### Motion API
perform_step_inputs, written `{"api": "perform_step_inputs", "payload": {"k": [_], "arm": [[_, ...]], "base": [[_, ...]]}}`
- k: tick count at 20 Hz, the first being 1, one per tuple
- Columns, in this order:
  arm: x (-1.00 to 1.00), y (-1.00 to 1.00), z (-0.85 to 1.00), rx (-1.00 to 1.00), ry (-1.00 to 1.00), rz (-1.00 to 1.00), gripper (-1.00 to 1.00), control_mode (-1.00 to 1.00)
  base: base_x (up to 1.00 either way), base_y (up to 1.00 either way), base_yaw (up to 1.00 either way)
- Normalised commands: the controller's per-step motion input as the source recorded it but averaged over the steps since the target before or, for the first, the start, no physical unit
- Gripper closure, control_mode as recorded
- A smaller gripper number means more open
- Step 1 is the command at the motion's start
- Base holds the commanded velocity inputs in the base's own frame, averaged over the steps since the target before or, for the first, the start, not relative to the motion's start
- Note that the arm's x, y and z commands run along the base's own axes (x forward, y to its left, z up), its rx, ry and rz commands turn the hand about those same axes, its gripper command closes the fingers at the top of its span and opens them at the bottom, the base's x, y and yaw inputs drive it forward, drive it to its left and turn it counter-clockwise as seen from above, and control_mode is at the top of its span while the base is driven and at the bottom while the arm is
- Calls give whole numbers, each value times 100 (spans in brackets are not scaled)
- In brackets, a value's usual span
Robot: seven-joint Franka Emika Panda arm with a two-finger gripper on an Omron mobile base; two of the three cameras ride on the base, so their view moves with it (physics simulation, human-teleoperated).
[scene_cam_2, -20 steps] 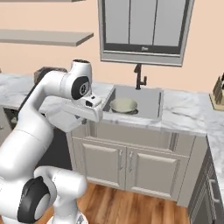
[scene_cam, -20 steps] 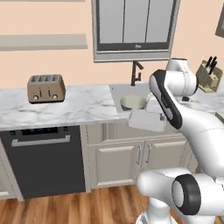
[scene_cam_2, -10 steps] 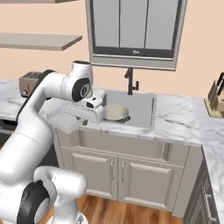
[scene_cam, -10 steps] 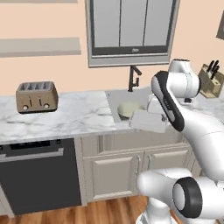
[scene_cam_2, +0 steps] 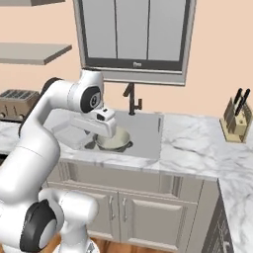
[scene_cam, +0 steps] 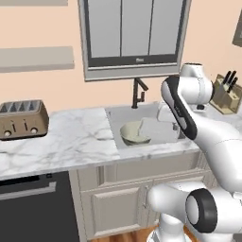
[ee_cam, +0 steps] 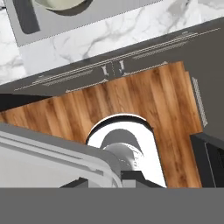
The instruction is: Pick the bowl and tupperware and place them in the sink. Then turn on the water.
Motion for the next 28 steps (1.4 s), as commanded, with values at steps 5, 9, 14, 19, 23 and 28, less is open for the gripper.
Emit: {"api": "perform_step_inputs", "payload": {"k": [5,9,14,19,23,28], "arm": [[0,0,0,0,0,0,100,100],[0,0,0,0,0,0,100,100],[0,0,0,0,0,0,100,100],[0,0,0,0,0,0,100,100],[0,0,0,0,0,0,100,100],[0,0,0,0,0,0,100,100]], "base": [[36,-45,-27],[53,-26,-5],[55,-33,0],[37,-37,0],[22,-45,0],[9,-43,0]]}}
